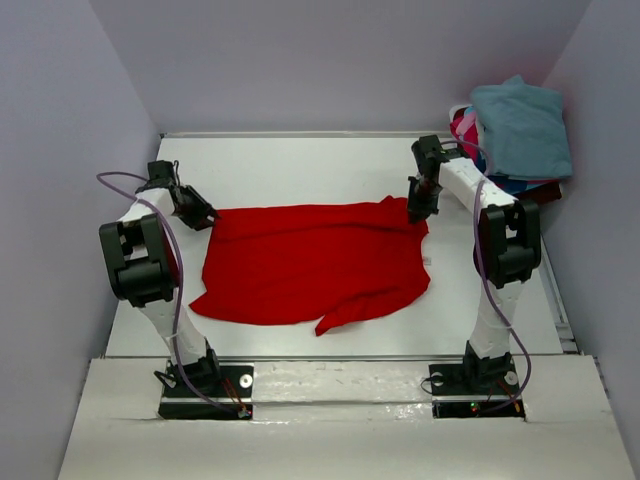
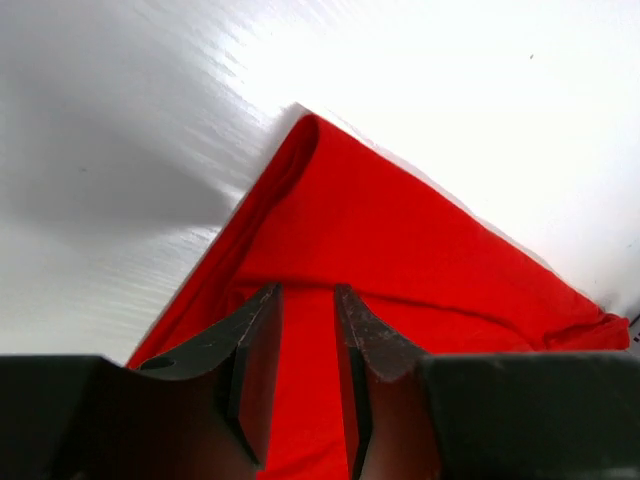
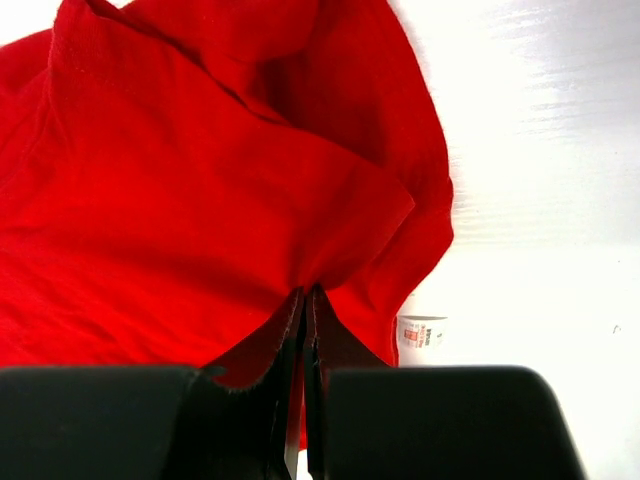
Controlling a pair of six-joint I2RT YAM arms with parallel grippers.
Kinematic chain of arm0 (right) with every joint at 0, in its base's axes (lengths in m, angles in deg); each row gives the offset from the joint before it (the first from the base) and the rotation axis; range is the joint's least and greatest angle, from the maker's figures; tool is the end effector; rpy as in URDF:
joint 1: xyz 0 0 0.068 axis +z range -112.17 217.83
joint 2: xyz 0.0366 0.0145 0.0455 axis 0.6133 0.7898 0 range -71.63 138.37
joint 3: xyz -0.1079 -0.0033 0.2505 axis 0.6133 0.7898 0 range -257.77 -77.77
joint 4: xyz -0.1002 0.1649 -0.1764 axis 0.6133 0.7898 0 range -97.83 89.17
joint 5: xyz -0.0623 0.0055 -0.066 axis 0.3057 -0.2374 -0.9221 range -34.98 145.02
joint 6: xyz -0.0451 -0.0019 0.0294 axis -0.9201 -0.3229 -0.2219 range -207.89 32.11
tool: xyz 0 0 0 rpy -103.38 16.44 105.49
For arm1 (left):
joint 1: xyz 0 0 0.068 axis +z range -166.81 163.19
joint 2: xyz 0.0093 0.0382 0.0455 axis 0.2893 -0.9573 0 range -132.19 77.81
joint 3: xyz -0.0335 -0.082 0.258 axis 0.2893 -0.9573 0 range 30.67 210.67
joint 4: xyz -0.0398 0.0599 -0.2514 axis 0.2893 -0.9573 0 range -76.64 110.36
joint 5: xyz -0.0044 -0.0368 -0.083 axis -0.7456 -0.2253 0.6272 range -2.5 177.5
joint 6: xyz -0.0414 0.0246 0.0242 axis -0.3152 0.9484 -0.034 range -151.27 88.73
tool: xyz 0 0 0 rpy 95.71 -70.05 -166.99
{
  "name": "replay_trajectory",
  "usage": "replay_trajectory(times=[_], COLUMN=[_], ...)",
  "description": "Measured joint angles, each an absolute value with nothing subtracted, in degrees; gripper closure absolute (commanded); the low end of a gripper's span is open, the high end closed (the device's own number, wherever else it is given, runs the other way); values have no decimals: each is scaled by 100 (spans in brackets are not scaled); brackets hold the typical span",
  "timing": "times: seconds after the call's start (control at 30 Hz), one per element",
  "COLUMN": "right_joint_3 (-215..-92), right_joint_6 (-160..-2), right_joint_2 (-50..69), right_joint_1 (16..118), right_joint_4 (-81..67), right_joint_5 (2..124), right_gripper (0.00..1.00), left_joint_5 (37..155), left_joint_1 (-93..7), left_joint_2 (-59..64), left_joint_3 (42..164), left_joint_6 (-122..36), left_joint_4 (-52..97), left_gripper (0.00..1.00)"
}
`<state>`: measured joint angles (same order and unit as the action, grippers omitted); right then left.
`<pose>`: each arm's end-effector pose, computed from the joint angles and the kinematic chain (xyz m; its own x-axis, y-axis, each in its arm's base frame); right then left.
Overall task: Fold and stack the t-shirts
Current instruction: Fold the tshirt
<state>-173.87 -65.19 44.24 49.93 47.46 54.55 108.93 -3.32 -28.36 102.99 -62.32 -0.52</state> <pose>0.4052 0.0866 0.2188 -0.9516 0.1907 -0.2409 0.1731 0.9806 0.0923 0.3843 0.0789 0.1929 -0.6740 -0.6554 -0.3408 -0.4199 0.7194 -0.5533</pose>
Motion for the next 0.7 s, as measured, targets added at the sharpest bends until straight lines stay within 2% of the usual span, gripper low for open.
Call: replay_trajectory(times=[0.4,0.5,0.7], right_joint_3=[-17402,-17402,-17404], right_joint_6=[-6521,-6521,-6521], right_joint_2=[4503,4562,4636], right_joint_1=[4993,4993,4993], right_joint_4=[4750,4750,4748], right_joint_5=[5547,5571,5614], right_gripper=[93,93,93], left_joint_5=[10884,10873,10860], left_joint_1=[-430,-517,-712], left_joint_2=[-3494,-3619,-3590], left_joint_3=[10806,10806,10753], left_joint_6=[-6171,-6151,-6068], left_joint_4=[-131,-207,-192], left_gripper=[63,55,55])
